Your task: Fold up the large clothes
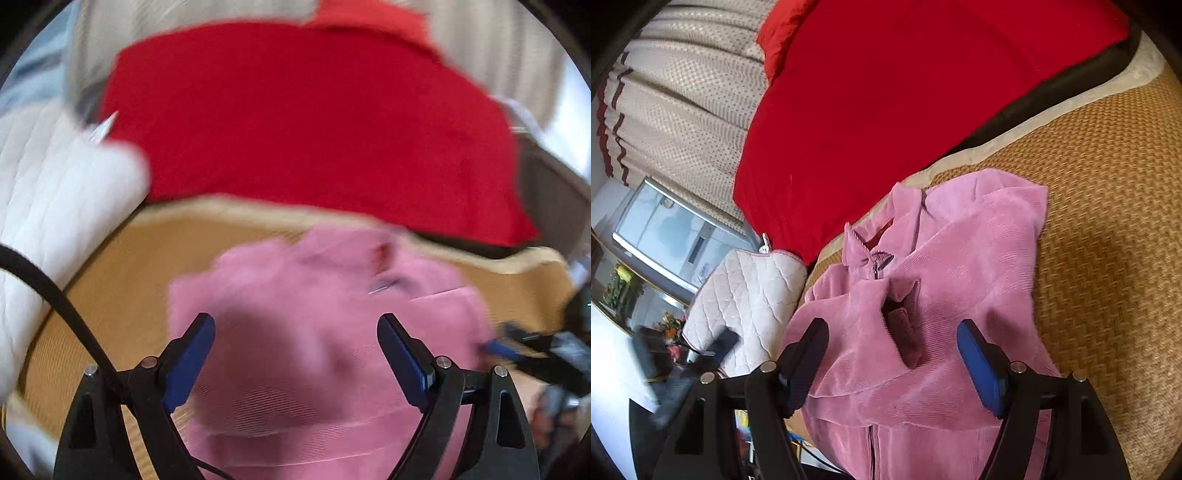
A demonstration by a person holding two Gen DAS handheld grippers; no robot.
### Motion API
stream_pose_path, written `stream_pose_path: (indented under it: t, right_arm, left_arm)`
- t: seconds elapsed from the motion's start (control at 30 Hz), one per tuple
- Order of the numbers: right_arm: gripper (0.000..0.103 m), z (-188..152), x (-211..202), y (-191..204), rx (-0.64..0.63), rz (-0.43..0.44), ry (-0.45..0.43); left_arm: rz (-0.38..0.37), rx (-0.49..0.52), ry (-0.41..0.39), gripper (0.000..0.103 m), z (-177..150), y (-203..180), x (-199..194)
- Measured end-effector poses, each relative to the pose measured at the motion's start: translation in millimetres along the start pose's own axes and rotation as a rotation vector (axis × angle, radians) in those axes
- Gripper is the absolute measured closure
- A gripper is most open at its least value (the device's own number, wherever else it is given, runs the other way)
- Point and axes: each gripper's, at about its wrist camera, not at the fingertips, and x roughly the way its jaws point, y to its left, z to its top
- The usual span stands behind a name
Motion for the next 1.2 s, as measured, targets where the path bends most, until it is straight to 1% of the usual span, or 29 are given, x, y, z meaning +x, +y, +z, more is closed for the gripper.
stream_pose_path:
  t: [0.03,0.13,0.2,0.23,0.3,0.33,0.37,0.4,0.43,0.53,0.57,0.6,0.63,0.67,0.7,0.73,0.77,0.8,0.83,0.87,0.9,0.93,0.97,1.0,1.07,1.1,1.13,1.17,1.2]
  right_arm:
    - [0.027,-1,4,3,-0.01,-0.005,0.003]
    - [0.027,1,27,14,-0.052,-0.027,0.02]
    - [0.027,2,48,19,-0.075,-0.047,0.04]
    - [0.027,1,59,20,-0.078,-0.058,0.055]
    - [0.028,-4,74,19,-0.076,-0.051,0.08]
    - [0.035,-8,82,24,-0.106,-0.067,0.087]
    - [0.048,-12,83,31,-0.149,-0.085,0.073]
    - [0.083,-16,82,44,-0.223,-0.096,0.063]
    - [0.086,-17,78,52,-0.252,-0.09,0.057]
    - [0.088,-15,45,70,-0.314,-0.078,-0.059]
    - [0.088,-13,28,75,-0.338,-0.089,-0.12]
    - [0.088,-11,18,76,-0.345,-0.097,-0.153]
    - [0.088,-6,3,74,-0.342,-0.123,-0.202]
    - [0.088,-2,-5,69,-0.325,-0.144,-0.229]
    - [0.088,5,-9,56,-0.291,-0.17,-0.221]
    - [0.088,11,-4,45,-0.261,-0.176,-0.174]
    - [0.084,14,2,33,-0.221,-0.172,-0.12]
    - [0.084,18,14,14,-0.125,-0.174,-0.026]
    - [0.083,19,26,-3,-0.039,-0.19,0.061]
    - [0.083,20,34,-16,0.027,-0.2,0.128]
    - [0.081,23,37,-23,0.066,-0.191,0.154]
    - [0.076,26,33,-36,0.129,-0.152,0.158]
    - [0.074,30,27,-41,0.154,-0.143,0.136]
    - [0.073,35,14,-42,0.168,-0.154,0.082]
    - [0.072,42,-6,-39,0.149,-0.172,-0.018]
    - [0.055,46,-18,-37,0.133,-0.181,-0.078]
    - [0.021,46,-30,-32,0.106,-0.172,-0.135]
    - [0.012,42,-38,-24,0.062,-0.134,-0.192]
    - [0.012,41,-42,-17,0.022,-0.109,-0.219]
  left_arm:
    - [0.022,-0.036,0.016,0.013,-7,13,8]
    - [0.052,-0.137,0.063,0.014,-23,44,19]
    - [0.015,-0.185,0.07,0.013,-25,54,17]
    - [0.016,-0.179,0.067,0.013,-25,56,15]
    - [0.062,-0.138,0.08,0.013,-31,55,18]
    - [0.071,-0.128,0.095,0.013,-34,55,22]
    - [0.064,-0.127,0.123,0.013,-38,57,25]
    - [0.051,-0.133,0.14,0.013,-41,58,27]
    - [0.032,-0.145,0.148,0.013,-45,60,26]
    - [0.009,-0.143,0.132,0.013,-47,59,17]
    - [0.004,-0.136,0.123,0.013,-47,57,14]
    - [-0.002,-0.128,0.113,0.013,-47,54,11]
    - [-0.005,-0.115,0.104,0.013,-48,50,8]
    - [-0.003,-0.099,0.1,0.013,-48,46,7]
    - [0.001,-0.085,0.104,0.013,-48,44,9]
    - [0.008,-0.067,0.113,0.013,-49,38,13]
    - [0.017,-0.046,0.127,0.013,-51,32,17]
    - [0.031,-0.024,0.144,0.013,-53,28,20]
    - [0.064,0.008,0.169,0.013,-56,22,25]
    - [0.085,0.026,0.181,0.013,-55,14,34]
    - [0.098,0.04,0.189,0.013,-57,10,37]
    - [0.101,0.048,0.191,0.013,-57,8,38]
    - [0.102,0.057,0.188,0.013,-58,5,36]
    - [0.104,0.061,0.184,0.013,-58,4,35]
    - [0.105,0.063,0.18,0.014,-57,3,34]
    - [0.097,0.058,0.177,0.014,-58,3,32]
    - [0.079,0.052,0.166,0.014,-57,2,29]
    - [0.069,0.051,0.153,0.013,-54,5,32]
    - [0.06,0.056,0.134,0.013,-53,3,28]
